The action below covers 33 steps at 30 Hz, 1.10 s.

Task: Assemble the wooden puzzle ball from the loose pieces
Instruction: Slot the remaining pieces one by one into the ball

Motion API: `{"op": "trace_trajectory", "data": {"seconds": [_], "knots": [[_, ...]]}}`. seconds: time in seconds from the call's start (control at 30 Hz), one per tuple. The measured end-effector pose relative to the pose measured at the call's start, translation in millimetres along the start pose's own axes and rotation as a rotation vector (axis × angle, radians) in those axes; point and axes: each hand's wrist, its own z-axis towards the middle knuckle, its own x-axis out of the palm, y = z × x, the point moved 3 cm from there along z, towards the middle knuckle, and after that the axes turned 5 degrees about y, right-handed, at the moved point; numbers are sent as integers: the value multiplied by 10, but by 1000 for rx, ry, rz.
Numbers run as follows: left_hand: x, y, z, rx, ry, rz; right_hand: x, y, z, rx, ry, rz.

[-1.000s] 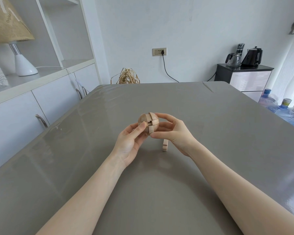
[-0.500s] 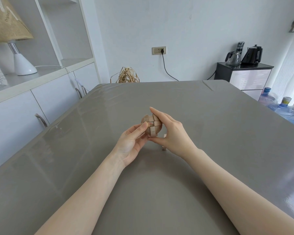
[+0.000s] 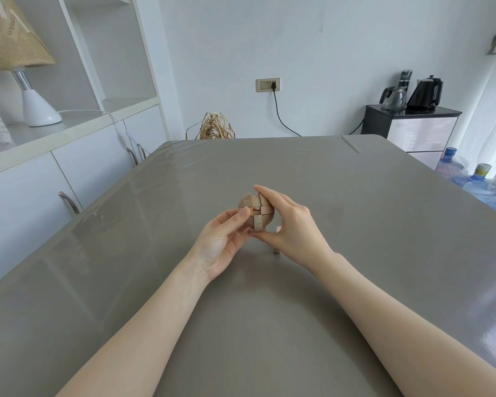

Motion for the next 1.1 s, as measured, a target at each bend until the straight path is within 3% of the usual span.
{"op": "trace_trajectory", "data": {"seconds": [0.83, 1.1], "knots": [[-22, -8, 3, 17, -21, 63, 26, -12, -19, -124, -23, -74], [-19, 12, 13, 37, -45, 44, 31, -61, 3, -83, -3, -4]]}}
